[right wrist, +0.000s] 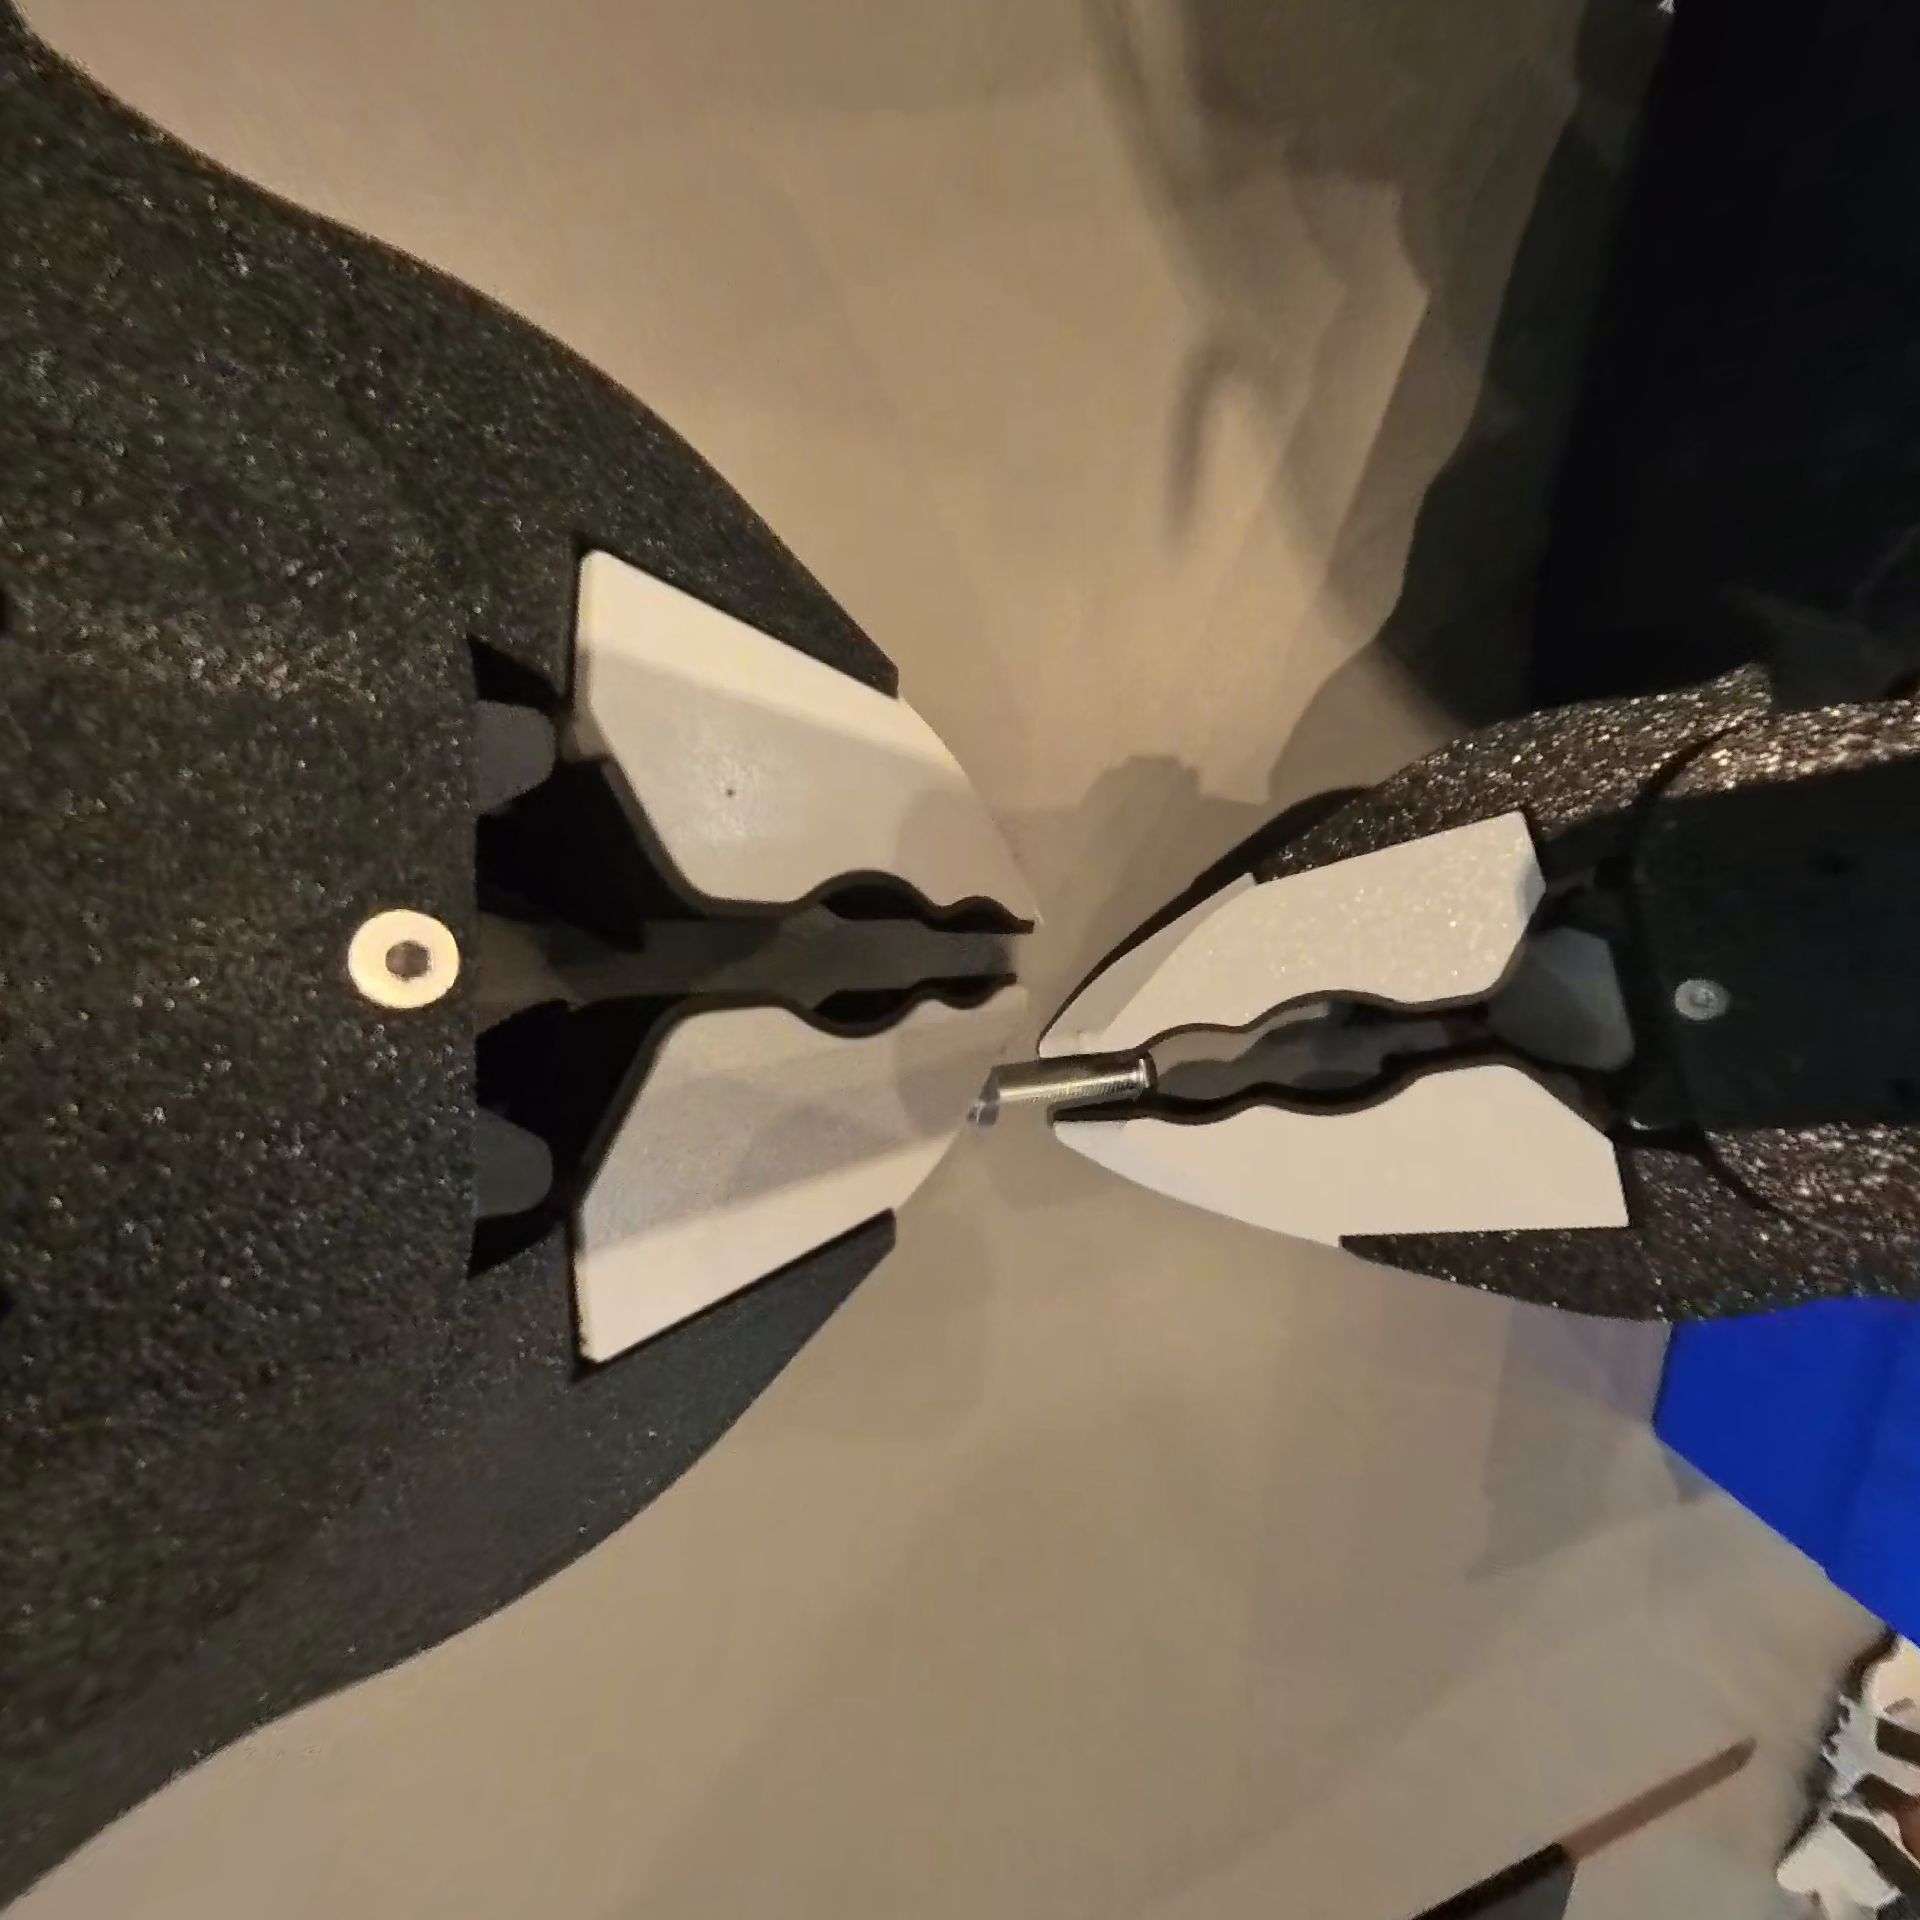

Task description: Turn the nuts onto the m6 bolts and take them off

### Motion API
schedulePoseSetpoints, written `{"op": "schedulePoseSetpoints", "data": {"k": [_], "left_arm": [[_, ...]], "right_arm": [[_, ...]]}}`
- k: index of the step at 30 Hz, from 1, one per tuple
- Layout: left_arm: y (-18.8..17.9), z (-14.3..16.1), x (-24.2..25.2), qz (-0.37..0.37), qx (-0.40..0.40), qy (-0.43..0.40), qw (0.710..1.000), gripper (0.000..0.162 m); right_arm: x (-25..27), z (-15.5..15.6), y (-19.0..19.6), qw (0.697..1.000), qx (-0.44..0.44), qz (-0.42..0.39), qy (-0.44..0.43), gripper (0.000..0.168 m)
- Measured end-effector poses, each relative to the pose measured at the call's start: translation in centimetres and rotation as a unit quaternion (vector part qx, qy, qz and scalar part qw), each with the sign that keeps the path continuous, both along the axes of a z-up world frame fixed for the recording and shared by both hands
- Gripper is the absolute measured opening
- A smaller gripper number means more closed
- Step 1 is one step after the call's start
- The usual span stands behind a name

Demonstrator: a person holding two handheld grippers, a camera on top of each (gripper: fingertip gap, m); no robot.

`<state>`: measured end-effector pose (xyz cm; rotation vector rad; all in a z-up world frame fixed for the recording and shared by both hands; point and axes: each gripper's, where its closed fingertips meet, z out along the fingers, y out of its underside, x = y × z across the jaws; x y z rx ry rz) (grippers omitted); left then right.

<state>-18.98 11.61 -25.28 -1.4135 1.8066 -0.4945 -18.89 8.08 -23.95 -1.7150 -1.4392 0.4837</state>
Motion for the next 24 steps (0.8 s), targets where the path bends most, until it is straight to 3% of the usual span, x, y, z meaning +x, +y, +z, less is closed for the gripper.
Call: {"op": "schedulePoseSetpoints", "data": {"k": [8,10,12,13,18,24], "left_arm": [[0.0,0.0,0.0,0.000,0.000,0.000,1.000,0.010],[0.0,0.0,0.0,0.001,-0.001,0.000,1.000,0.010],[0.0,0.0,0.0,0.001,-0.001,0.000,1.000,0.010],[0.0,0.0,0.0,0.001,-0.001,0.000,1.000,0.010],[0.0,0.0,0.0,0.001,-0.003,0.000,1.000,0.010],[0.0,0.0,0.0,0.001,-0.002,0.000,1.000,0.010]], "right_arm": [[0.3,0.3,1.4,0.999,0.036,-0.038,0.005,0.038],[0.3,-0.1,1.2,0.999,0.027,-0.032,-0.004,0.035],[0.0,-0.1,0.3,1.000,0.004,-0.010,0.001,0.013],[-0.1,0.1,0.2,1.000,0.001,-0.007,0.007,0.011],[0.2,1.0,1.2,0.998,0.049,-0.031,0.017,0.028],[0.2,-0.3,1.2,0.999,0.025,-0.034,-0.007,0.038]]}}
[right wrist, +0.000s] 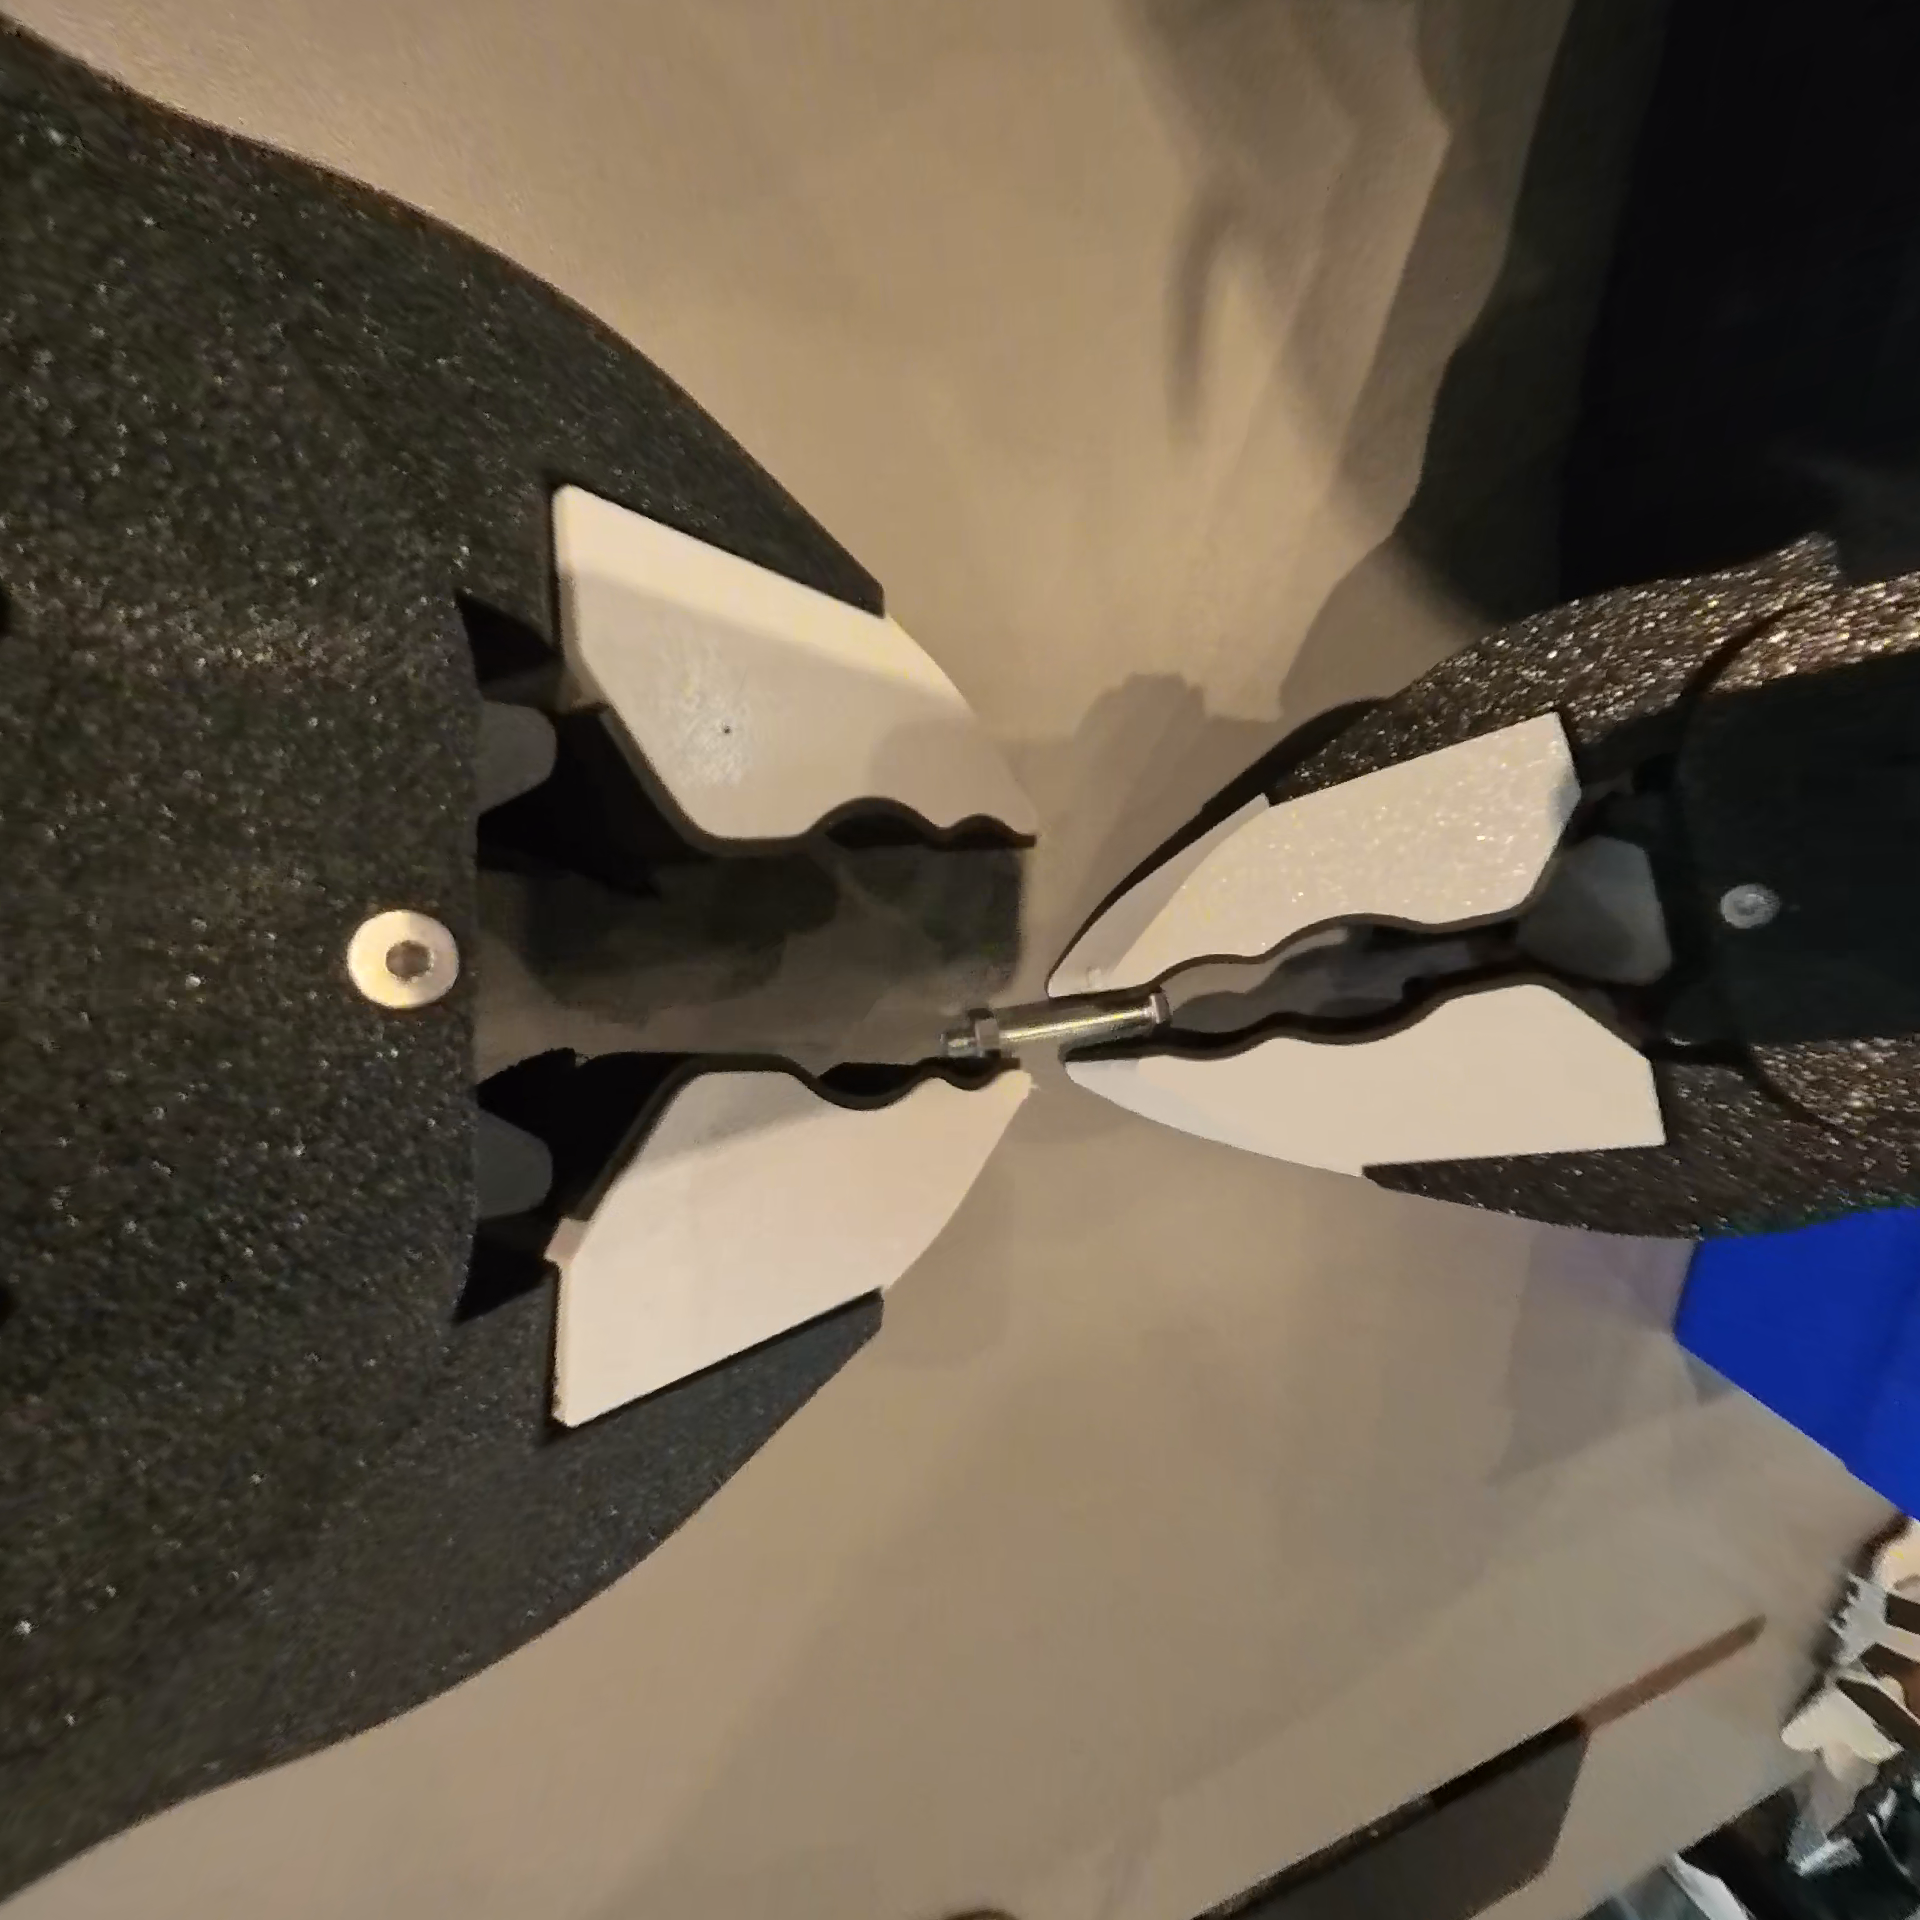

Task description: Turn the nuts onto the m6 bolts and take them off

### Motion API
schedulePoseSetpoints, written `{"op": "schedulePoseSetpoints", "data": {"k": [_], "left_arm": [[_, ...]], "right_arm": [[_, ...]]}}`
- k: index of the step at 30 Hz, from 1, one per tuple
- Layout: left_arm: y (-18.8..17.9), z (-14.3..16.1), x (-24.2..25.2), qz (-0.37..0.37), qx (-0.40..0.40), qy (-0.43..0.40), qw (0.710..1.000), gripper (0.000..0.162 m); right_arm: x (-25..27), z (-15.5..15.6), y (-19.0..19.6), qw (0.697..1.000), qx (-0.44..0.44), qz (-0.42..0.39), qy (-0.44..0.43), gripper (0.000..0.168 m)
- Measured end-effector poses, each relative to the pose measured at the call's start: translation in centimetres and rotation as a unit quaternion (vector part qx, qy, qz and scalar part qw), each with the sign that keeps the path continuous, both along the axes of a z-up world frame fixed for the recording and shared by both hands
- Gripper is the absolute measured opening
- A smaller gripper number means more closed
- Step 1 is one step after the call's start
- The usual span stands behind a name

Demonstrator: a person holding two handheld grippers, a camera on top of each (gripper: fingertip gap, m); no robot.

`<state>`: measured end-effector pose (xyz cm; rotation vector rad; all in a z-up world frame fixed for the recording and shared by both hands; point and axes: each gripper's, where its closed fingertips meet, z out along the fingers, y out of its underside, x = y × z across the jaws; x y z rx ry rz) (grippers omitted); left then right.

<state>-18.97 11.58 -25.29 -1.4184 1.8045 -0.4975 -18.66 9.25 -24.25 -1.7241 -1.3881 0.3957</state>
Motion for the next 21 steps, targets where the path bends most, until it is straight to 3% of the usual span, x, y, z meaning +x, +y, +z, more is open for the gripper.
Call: {"op": "schedulePoseSetpoints", "data": {"k": [1,3,4,9,13,21], "left_arm": [[0.0,0.0,0.0,0.000,0.000,0.000,1.000,0.010],[0.0,0.0,0.0,0.000,-0.001,0.000,1.000,0.010],[0.0,0.0,0.0,0.000,-0.002,0.000,1.000,0.010],[0.0,0.0,0.0,0.000,-0.002,-0.001,1.000,0.010],[0.0,0.0,0.0,0.000,-0.002,-0.001,1.000,0.010],[-0.1,-0.1,0.0,-0.001,-0.004,-0.002,1.000,0.010]], "right_arm": [[0.0,0.0,-0.1,1.000,-0.003,0.003,0.001,0.035],[-0.2,0.1,-0.9,0.999,-0.023,0.025,0.006,0.012],[-0.2,0.3,-0.9,0.999,-0.023,0.024,0.010,0.011],[-0.1,1.2,0.0,0.999,0.028,0.006,0.019,0.025],[0.0,0.5,0.2,1.000,0.019,-0.001,0.005,0.036],[0.1,0.1,0.2,1.000,0.008,-0.004,0.000,0.034]]}}
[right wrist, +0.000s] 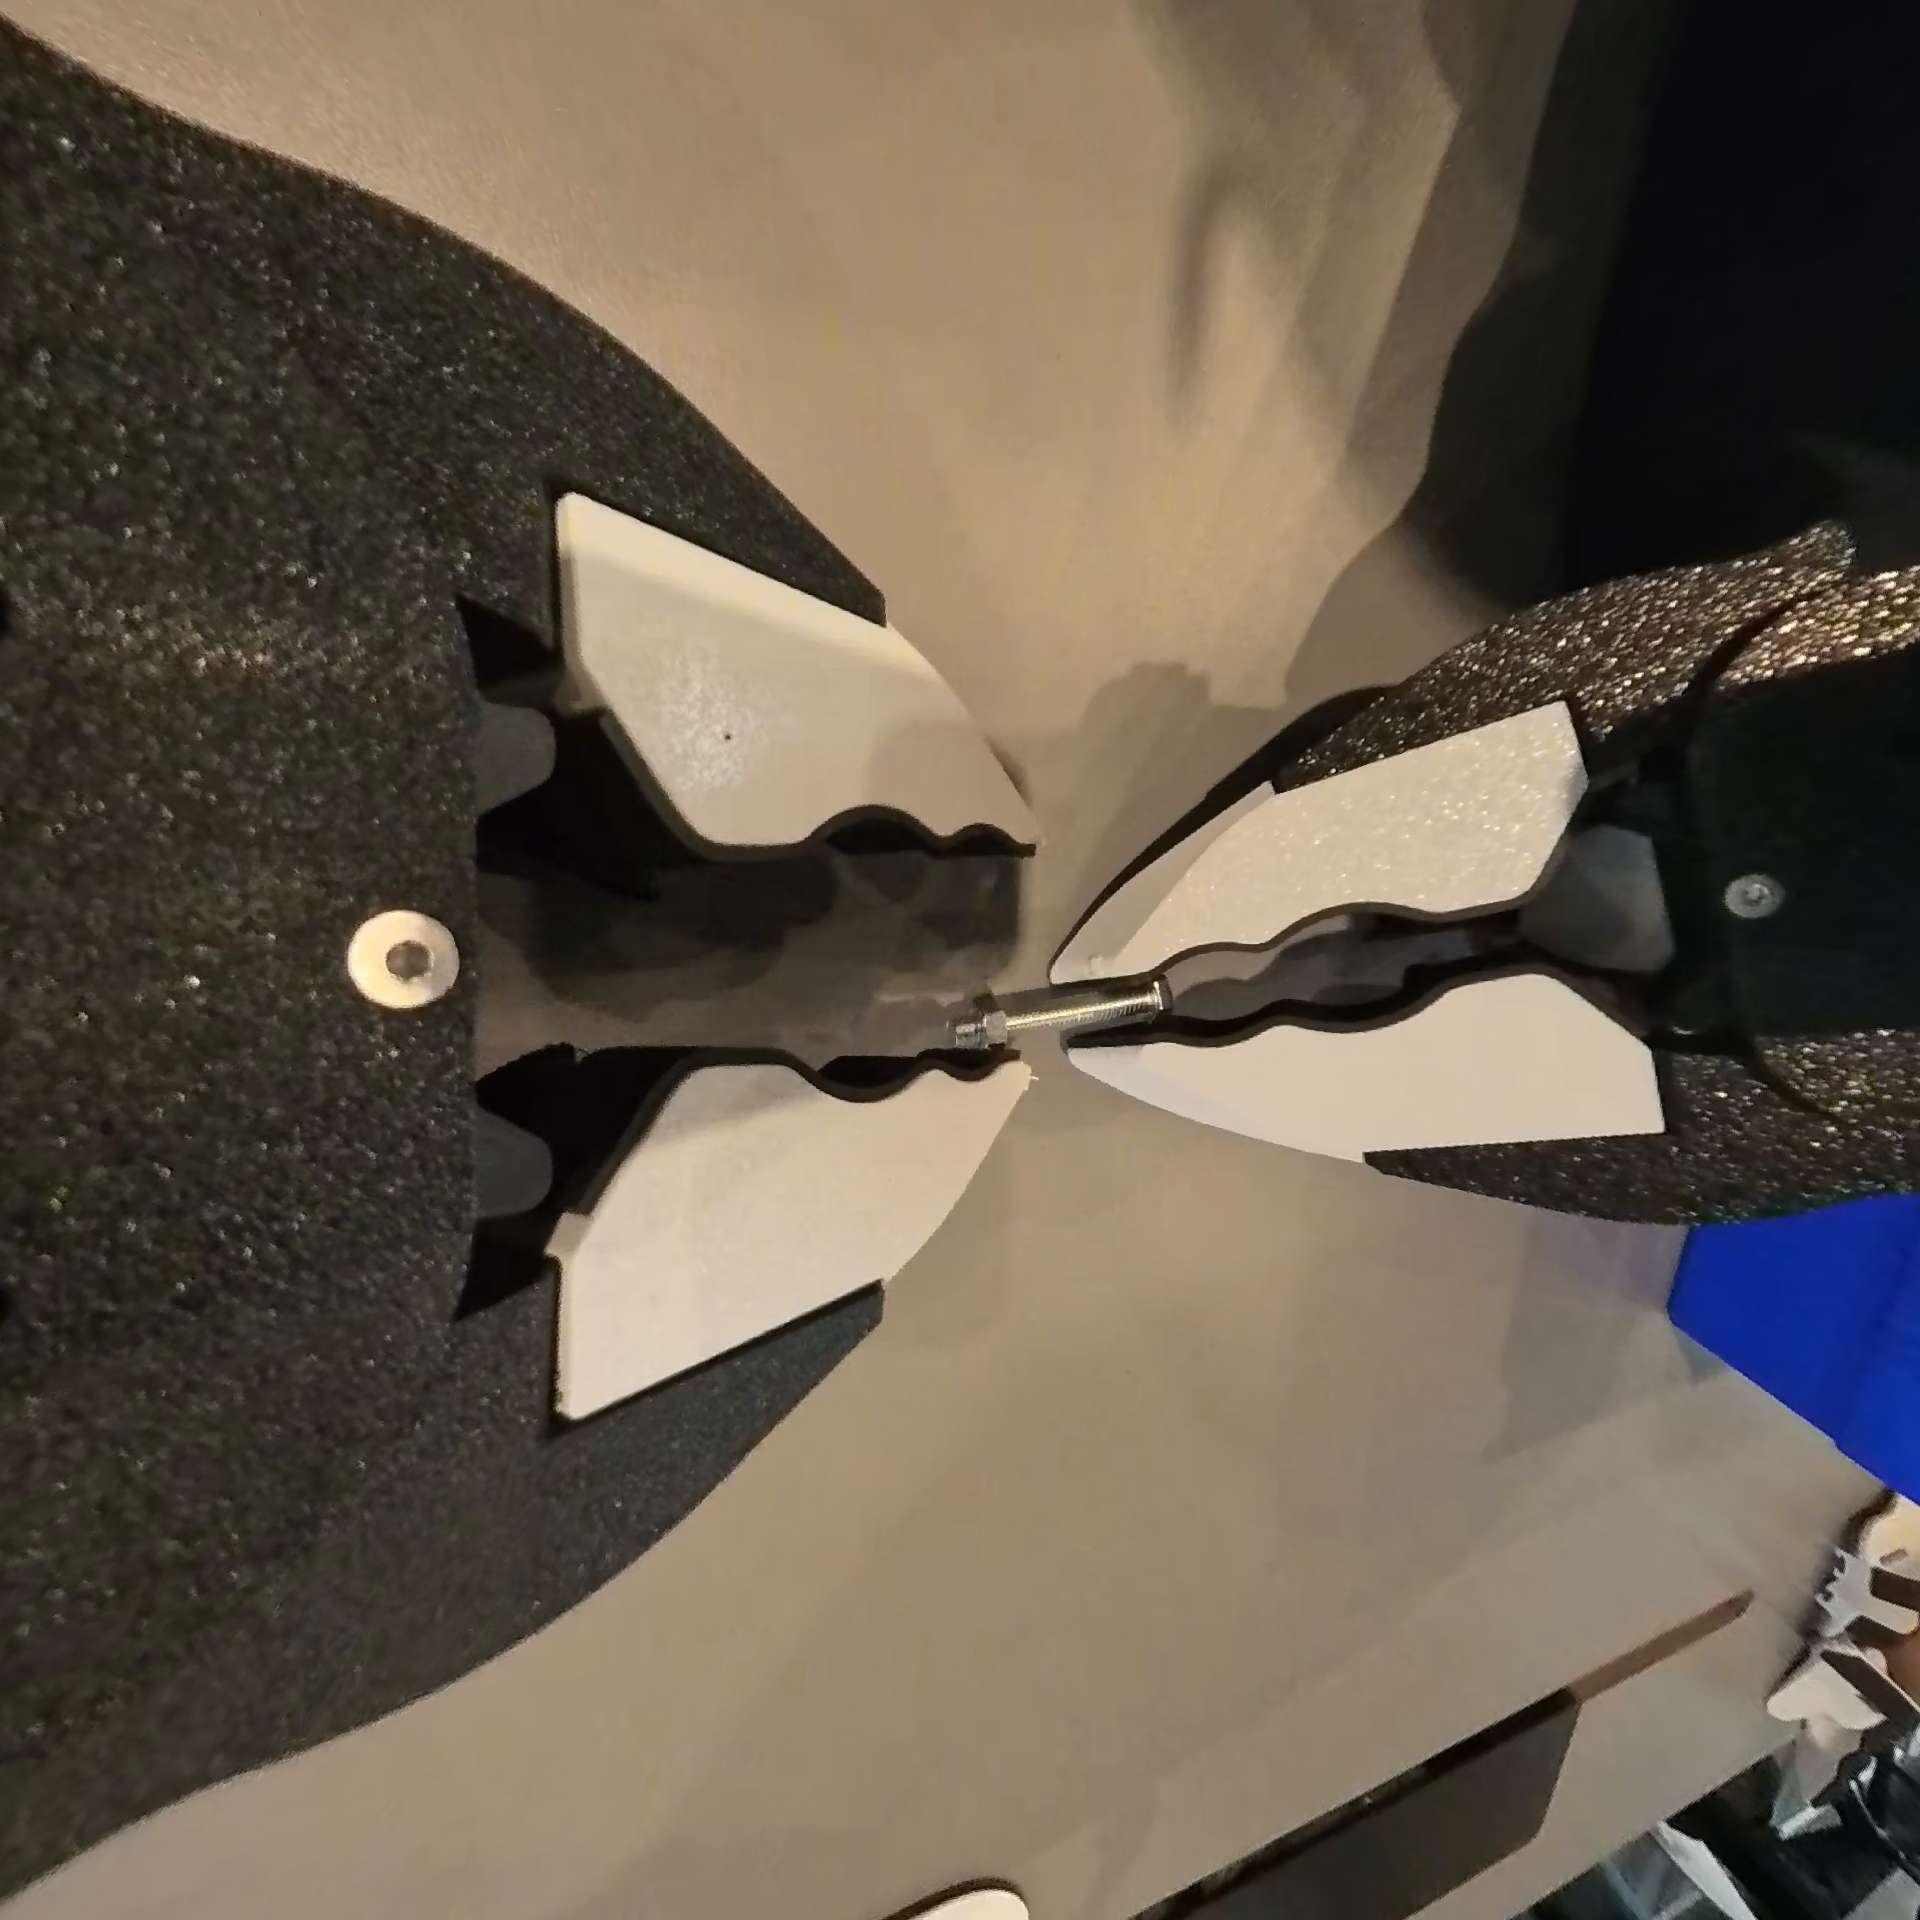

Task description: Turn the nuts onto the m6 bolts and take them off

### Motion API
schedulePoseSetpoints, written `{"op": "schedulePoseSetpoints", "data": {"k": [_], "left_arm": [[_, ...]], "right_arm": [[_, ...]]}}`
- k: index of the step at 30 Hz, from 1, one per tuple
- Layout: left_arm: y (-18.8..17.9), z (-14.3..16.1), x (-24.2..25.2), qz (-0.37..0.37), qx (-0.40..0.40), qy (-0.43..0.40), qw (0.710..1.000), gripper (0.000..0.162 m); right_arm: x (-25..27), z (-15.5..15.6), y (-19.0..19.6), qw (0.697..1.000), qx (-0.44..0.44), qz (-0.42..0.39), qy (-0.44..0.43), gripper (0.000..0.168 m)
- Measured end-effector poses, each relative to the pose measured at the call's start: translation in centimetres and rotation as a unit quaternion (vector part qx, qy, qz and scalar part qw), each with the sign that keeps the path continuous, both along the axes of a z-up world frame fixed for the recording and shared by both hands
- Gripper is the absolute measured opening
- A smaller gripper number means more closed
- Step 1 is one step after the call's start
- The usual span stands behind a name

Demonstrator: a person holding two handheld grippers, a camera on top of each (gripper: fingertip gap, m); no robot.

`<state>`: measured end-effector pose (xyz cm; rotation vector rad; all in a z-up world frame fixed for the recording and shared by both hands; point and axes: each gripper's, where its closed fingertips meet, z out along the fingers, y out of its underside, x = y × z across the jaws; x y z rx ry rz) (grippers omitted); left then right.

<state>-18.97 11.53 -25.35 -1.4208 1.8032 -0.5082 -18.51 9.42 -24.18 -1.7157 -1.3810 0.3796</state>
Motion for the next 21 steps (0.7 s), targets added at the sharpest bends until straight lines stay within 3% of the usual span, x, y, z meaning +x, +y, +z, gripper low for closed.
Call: {"op": "schedulePoseSetpoints", "data": {"k": [8,12,16,21], "left_arm": [[0.0,0.0,0.0,0.000,-0.003,0.000,1.000,0.010],[0.0,0.0,0.0,0.000,-0.004,0.000,1.000,0.010],[0.0,0.0,0.0,0.000,-0.004,0.000,1.000,0.010],[0.0,0.0,0.0,0.000,-0.004,0.000,1.000,0.010]], "right_arm": [[-0.3,0.1,-0.6,1.000,-0.013,0.018,0.004,0.016],[-0.2,1.3,0.0,0.999,0.022,0.004,0.023,0.020],[0.4,0.4,0.5,0.999,0.030,-0.012,-0.015,0.028],[0.2,0.1,0.0,1.000,0.018,0.000,-0.019,0.021]]}}
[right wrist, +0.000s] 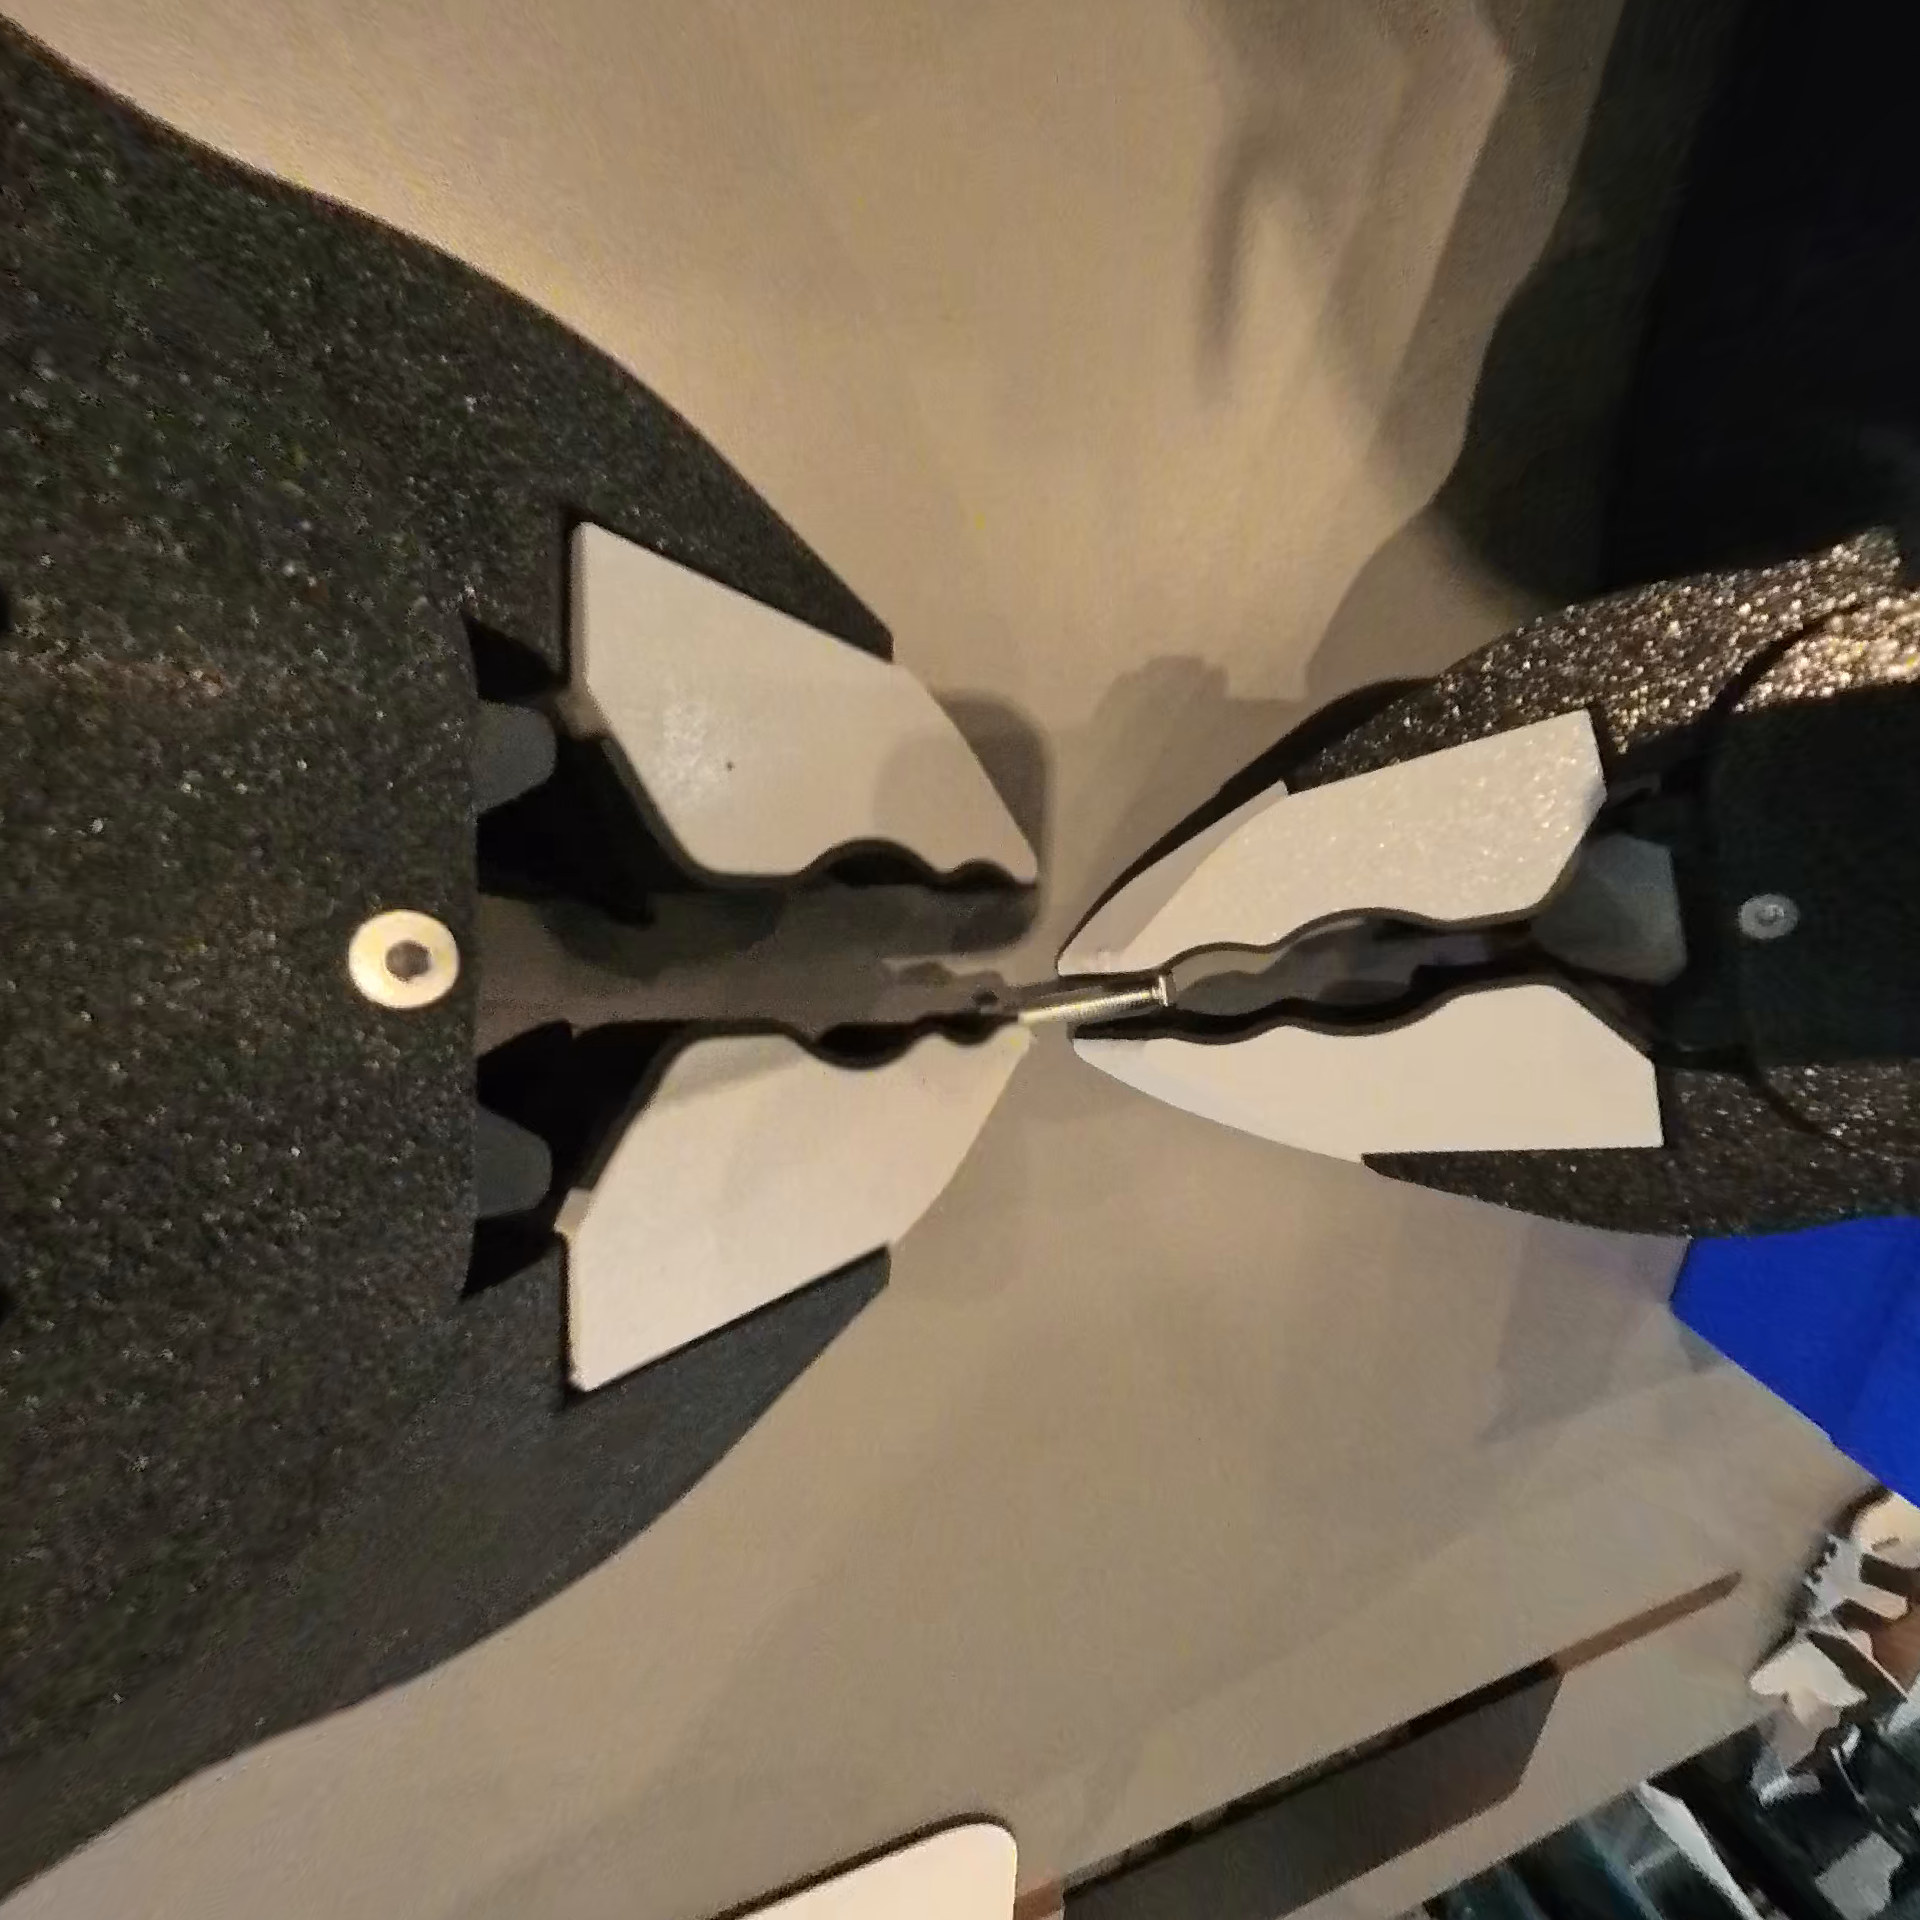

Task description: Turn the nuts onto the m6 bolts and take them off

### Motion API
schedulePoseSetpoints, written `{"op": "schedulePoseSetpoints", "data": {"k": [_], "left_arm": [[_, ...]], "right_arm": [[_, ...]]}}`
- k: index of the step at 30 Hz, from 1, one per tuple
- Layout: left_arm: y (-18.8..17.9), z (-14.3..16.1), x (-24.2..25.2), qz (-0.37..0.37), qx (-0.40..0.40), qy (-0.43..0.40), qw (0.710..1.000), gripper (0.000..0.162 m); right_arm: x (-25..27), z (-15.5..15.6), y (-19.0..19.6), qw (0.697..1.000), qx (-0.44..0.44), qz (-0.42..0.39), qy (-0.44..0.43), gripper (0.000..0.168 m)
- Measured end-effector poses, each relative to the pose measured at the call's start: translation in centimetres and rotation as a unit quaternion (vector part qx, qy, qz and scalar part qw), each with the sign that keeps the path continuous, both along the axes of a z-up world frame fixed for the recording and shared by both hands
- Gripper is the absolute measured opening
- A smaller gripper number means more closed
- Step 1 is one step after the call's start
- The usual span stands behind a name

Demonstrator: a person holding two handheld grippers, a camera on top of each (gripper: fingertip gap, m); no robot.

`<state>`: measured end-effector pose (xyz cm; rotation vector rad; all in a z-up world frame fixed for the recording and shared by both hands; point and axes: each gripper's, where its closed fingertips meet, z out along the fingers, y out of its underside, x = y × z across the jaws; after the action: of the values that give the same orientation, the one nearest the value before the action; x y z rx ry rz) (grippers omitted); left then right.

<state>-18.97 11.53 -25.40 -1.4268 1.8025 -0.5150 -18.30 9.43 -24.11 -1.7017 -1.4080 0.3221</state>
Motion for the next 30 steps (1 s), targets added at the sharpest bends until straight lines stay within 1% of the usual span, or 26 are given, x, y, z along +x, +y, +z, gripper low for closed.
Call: {"op": "schedulePoseSetpoints", "data": {"k": [1,3,5,7,11,14,22,23,24,25,27,30], "left_arm": [[0.0,0.0,0.0,0.000,0.000,0.000,1.000,0.010],[0.0,0.0,0.0,0.000,0.000,0.000,1.000,0.010],[0.0,0.0,0.0,0.000,0.000,0.000,1.000,0.010],[0.0,0.0,0.0,0.000,0.001,0.000,1.000,0.010],[0.0,0.0,0.0,0.000,0.001,0.000,1.000,0.010],[0.0,0.0,0.0,0.000,0.002,0.000,1.000,0.010],[0.0,0.0,0.0,0.000,0.004,0.001,1.000,0.010],[0.0,0.0,0.0,0.000,0.004,0.001,1.000,0.010],[0.1,0.0,0.0,0.001,0.004,0.001,1.000,0.010],[0.1,0.0,0.0,0.001,0.003,0.001,1.000,0.010],[0.1,0.0,0.0,0.001,0.003,0.001,1.000,0.010],[0.1,0.0,0.0,0.001,0.003,0.001,1.000,0.010]], "right_arm": [[0.0,-0.1,-0.3,1.000,-0.009,0.008,-0.001,0.013],[0.0,0.1,-0.4,1.000,-0.015,0.011,0.004,0.009],[0.1,0.5,-0.1,1.000,0.001,0.003,0.013,0.013],[0.2,0.8,0.3,1.000,0.015,-0.006,0.014,0.021],[0.7,-0.1,0.5,1.000,0.020,-0.015,-0.020,0.030],[0.3,0.2,0.4,1.000,0.016,-0.011,-0.007,0.032],[0.0,-0.3,0.1,1.000,0.005,-0.003,-0.014,0.034],[0.0,-0.3,-0.1,1.000,0.000,0.000,-0.014,0.031],[0.0,-0.3,-0.5,1.000,-0.011,0.011,-0.011,0.018],[-0.1,-0.2,-0.9,1.000,-0.022,0.021,-0.004,0.009],[-0.2,0.2,-0.8,1.000,-0.021,0.021,0.005,0.007],[-0.2,0.5,-0.4,1.000,0.008,0.013,0.005,0.014]]}}
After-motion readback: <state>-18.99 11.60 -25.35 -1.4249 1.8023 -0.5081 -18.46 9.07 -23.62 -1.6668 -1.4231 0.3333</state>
